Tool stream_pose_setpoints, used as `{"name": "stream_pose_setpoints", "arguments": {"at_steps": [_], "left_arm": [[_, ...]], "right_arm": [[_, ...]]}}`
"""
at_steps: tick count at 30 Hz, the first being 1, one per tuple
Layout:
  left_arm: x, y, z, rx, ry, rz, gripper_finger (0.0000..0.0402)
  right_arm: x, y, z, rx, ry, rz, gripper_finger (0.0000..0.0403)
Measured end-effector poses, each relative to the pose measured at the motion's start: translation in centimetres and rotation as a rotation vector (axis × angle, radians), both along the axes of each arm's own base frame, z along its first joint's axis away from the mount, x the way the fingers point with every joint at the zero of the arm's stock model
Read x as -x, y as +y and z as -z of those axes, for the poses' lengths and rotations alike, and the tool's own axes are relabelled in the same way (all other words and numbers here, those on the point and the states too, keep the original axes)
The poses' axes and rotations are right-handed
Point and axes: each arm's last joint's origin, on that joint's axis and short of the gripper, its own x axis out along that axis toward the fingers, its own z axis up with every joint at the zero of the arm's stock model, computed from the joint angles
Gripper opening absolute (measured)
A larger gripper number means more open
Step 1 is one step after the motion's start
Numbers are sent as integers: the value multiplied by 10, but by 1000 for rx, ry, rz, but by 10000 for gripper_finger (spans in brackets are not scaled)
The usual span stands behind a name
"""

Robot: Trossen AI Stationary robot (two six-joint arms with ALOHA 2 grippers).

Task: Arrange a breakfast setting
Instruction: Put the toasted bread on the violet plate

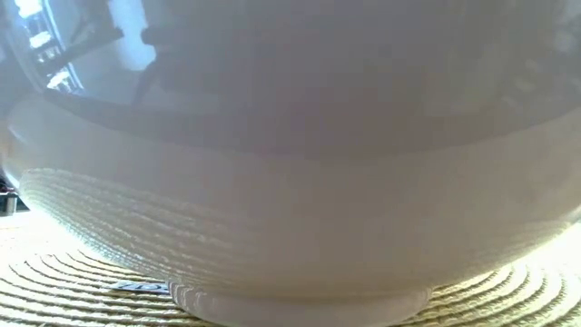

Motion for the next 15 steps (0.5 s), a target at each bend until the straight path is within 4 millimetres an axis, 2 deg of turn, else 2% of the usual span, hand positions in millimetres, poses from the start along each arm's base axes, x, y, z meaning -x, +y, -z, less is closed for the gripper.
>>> {"name": "stream_pose_setpoints", "arguments": {"at_steps": [6,15], "left_arm": [[0,0,0,0,0,0,287],[0,0,0,0,0,0,287]], "right_arm": [[0,0,-6,6,5,3,46],[-1,3,-35,41,25,19,45]]}}
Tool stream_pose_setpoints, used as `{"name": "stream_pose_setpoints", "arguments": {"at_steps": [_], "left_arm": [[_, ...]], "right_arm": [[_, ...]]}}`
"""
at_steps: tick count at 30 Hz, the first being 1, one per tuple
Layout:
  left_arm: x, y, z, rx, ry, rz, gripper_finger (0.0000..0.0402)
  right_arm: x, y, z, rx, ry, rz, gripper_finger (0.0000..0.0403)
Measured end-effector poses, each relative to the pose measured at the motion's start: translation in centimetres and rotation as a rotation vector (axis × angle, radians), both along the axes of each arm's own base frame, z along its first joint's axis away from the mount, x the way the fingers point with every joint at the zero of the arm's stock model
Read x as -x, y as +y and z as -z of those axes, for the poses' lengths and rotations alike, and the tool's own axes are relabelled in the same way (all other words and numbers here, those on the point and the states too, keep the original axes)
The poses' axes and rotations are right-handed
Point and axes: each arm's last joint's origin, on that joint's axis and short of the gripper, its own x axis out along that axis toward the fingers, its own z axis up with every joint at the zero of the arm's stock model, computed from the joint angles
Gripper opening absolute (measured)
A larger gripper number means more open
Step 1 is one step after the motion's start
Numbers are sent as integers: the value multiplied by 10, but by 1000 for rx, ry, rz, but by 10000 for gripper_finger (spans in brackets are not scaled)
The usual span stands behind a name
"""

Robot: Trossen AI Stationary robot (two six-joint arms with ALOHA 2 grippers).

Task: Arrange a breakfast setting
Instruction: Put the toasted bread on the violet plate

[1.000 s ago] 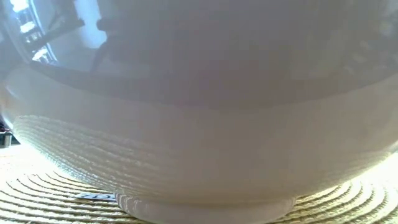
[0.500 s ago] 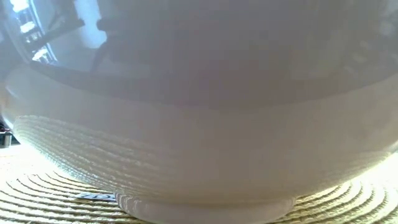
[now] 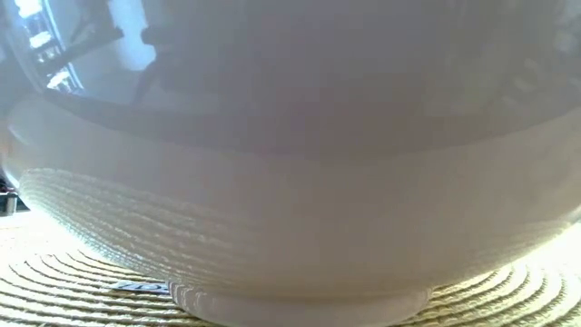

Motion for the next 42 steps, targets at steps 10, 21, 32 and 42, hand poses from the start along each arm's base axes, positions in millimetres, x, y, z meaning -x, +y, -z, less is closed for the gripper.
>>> {"name": "stream_pose_setpoints", "arguments": {"at_steps": [10,21,32,42], "left_arm": [[0,0,0,14,-1,2,287],[0,0,0,33,-4,4,287],[0,0,0,33,-4,4,287],[0,0,0,33,-3,4,287]], "right_arm": [[-1,7,-33,43,-7,-3,45],[2,17,-55,12,44,-112,45],[-7,44,-56,-95,47,-367,45],[-16,86,-54,-165,43,-546,45]]}}
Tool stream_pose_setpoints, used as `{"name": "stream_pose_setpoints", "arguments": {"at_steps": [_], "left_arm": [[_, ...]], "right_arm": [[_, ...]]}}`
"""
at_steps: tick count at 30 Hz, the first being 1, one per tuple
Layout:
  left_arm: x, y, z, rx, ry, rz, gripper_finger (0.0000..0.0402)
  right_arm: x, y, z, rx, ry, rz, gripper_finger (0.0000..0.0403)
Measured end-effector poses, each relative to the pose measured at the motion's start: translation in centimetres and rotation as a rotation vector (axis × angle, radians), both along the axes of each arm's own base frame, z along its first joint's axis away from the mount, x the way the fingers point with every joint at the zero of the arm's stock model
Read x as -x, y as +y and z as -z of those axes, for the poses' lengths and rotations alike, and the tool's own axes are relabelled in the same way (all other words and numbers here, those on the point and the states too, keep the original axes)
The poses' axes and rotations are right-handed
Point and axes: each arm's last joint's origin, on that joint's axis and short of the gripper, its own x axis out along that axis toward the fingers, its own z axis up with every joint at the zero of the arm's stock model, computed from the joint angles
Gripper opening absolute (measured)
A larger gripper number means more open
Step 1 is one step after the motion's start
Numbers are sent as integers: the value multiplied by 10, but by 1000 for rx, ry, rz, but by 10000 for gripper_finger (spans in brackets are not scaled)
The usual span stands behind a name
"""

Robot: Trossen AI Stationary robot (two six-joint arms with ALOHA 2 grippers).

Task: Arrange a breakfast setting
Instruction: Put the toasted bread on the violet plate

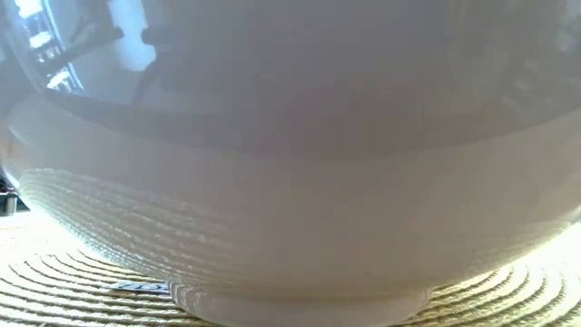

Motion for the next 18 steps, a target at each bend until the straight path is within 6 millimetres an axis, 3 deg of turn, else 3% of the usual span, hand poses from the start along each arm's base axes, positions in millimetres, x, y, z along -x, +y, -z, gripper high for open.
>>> {"name": "stream_pose_setpoints", "arguments": {"at_steps": [18], "left_arm": [[0,0,0,0,-1,0,287]], "right_arm": [[-9,77,-1,-24,-42,-151,46]]}}
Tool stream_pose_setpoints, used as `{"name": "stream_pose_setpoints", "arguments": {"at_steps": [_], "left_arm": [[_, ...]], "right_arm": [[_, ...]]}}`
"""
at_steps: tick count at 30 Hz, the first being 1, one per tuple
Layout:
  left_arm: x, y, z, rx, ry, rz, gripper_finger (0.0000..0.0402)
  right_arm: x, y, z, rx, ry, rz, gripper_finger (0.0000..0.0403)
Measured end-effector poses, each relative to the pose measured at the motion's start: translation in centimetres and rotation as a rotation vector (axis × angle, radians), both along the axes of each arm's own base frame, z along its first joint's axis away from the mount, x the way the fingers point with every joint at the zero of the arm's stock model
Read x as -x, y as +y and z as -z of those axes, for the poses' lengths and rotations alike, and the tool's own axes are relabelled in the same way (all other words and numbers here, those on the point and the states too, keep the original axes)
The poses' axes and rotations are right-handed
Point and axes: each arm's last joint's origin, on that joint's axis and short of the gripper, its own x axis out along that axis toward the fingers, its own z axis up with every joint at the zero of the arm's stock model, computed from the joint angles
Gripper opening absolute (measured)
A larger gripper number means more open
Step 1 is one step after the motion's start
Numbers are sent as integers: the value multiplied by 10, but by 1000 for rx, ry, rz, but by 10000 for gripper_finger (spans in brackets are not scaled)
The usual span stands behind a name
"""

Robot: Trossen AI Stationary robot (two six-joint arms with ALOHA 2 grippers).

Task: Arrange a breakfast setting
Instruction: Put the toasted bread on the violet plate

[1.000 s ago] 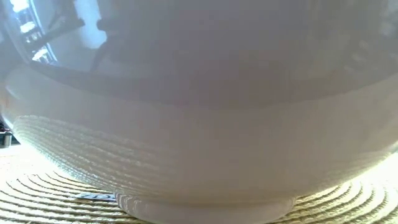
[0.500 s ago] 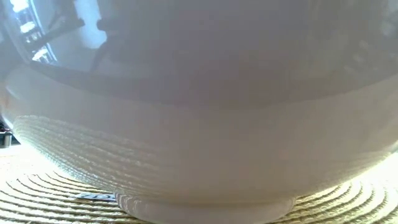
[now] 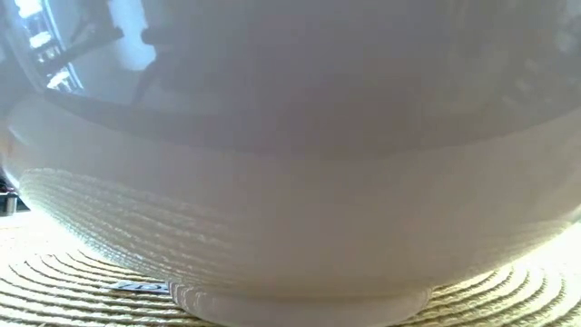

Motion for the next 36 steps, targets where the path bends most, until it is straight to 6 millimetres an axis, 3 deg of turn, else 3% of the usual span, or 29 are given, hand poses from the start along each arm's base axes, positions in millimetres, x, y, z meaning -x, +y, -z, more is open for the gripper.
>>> {"name": "stream_pose_setpoints", "arguments": {"at_steps": [16,36], "left_arm": [[0,0,0,0,4,1,287],[0,0,1,2,7,1,287]], "right_arm": [[-48,52,46,-97,-65,-199,46],[-86,63,108,-172,-36,-235,46]]}}
